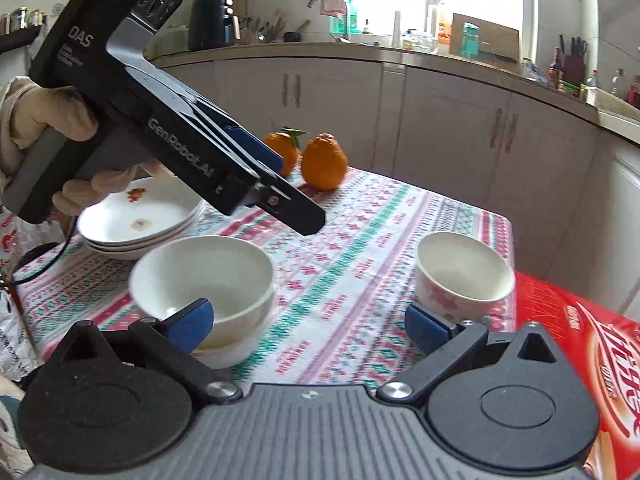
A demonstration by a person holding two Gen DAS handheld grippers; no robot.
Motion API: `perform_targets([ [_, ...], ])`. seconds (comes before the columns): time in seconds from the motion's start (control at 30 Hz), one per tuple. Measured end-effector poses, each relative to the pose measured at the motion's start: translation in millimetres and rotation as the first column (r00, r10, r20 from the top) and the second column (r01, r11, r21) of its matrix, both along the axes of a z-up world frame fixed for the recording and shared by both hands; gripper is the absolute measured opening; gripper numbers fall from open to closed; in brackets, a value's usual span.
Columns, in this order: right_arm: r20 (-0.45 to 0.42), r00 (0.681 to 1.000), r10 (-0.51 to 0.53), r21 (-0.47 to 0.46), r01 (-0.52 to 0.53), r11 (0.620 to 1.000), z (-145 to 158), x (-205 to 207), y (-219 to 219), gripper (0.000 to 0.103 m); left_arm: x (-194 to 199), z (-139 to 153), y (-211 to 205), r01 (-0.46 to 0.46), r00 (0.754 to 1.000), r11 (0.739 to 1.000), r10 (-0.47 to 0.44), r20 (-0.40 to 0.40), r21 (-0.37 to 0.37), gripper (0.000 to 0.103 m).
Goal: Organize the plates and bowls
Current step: 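Move the left tool to another white bowl and grasp its rim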
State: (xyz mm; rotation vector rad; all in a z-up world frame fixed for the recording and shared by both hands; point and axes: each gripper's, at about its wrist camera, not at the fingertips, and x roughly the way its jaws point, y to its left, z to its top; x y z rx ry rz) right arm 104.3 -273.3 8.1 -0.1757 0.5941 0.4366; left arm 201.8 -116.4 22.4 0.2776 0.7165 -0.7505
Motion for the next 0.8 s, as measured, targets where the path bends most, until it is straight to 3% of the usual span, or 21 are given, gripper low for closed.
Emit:
perform_targets([
  [0.27, -0.024, 0.988, -0.152, -0.071, 0.15, 0.986, -27, 62, -51, 0.103, 65, -28, -59, 0.08, 0.995, 0.996, -0.077, -0.066, 0.042, 0.091],
  [0.63, -0.061, 0.986, -0.152, -0.066, 0.148, 0.987, -54, 115, -70, 0.102, 107, -57, -102, 0.142, 0.982, 0.987, -0.132, -0.138, 0.071, 0.089],
  [0.8, -0.049, 0.989, -0.14, -0.06, 0.137, 0.989, -56, 123, -69, 0.101, 114, -64, -110, 0.155, 0.977, 0.985, -0.142, -0.157, 0.07, 0.081],
])
